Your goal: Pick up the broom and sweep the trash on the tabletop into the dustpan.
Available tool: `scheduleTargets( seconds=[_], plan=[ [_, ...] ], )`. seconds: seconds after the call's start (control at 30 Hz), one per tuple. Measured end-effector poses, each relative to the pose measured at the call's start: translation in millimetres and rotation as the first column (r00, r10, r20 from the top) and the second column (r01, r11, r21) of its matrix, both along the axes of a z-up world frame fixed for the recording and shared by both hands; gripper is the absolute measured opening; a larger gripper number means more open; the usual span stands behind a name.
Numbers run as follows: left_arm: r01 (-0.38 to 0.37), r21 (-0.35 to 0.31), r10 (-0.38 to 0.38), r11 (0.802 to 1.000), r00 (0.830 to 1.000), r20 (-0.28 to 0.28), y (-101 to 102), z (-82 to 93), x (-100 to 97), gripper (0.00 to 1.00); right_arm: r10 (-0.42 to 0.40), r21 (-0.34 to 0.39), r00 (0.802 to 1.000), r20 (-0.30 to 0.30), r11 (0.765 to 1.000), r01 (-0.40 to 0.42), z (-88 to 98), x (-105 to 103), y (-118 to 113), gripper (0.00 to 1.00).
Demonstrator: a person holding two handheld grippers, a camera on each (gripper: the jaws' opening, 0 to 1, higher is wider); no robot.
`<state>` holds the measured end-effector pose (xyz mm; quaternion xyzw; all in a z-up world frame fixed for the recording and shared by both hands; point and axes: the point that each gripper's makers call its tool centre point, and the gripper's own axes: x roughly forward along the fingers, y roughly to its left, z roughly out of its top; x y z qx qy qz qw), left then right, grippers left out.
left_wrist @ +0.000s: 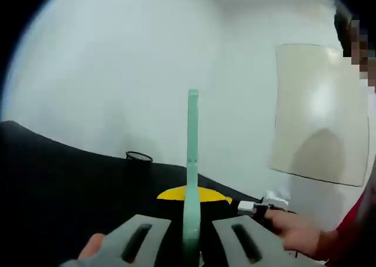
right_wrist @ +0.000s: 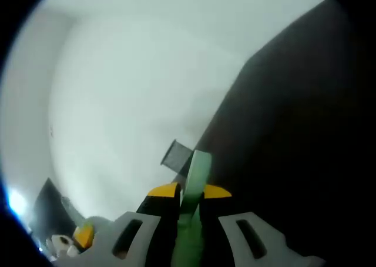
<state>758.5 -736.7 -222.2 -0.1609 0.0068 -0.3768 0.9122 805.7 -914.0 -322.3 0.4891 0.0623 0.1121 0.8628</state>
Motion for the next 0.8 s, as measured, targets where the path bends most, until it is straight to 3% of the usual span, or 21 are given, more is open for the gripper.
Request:
scheduleTargets(
  seconds=[0.1,0.37,0.47,0.53,0.63,0.7,0.8],
  plan=[
    [0.009,-0.048,-0.009,0.999,1.0,0.007,20.4,6.7,0.3,0.0,0.013,0.003,1.0,-0.015,1.0,-0.013,-2.3,1.0,1.2,0.16],
    [-0.09,-0.025,0.092,0.996,0.993,0.071,88.8,8.4,9.4,0.0,0.128,0.038,0.988,-0.086,0.991,-0.125,-8.9,1.4,15.7,0.26],
    [-0.197,0.026,0.19,0.98,0.968,0.165,121.3,9.5,16.7,0.01,0.147,0.074,0.981,-0.125,0.988,-0.139,-12.7,2.7,16.4,0.26],
    [-0.249,0.035,0.239,0.968,0.956,0.172,139.6,6.6,21.7,0.01,0.154,0.112,0.976,-0.155,0.984,-0.137,-15.2,4.3,16.3,0.26],
    [-0.378,0.062,0.358,0.924,0.909,0.213,173.6,5.7,32.6,0.01,0.154,0.139,0.972,-0.177,0.982,-0.13,-19.1,5.6,13.0,0.22],
    [-0.478,0.13,0.44,0.868,0.864,0.244,197.4,1.9,40.6,0.01,0.157,0.151,0.97,-0.184,0.98,-0.13,-19.3,6.3,13.1,0.22],
    [-0.583,0.175,0.518,0.793,0.798,0.307,219.3,1.2,46.8,0.01,0.163,0.196,0.968,-0.192,0.973,-0.125,-19.2,6.8,13.4,0.22]
  ],
)
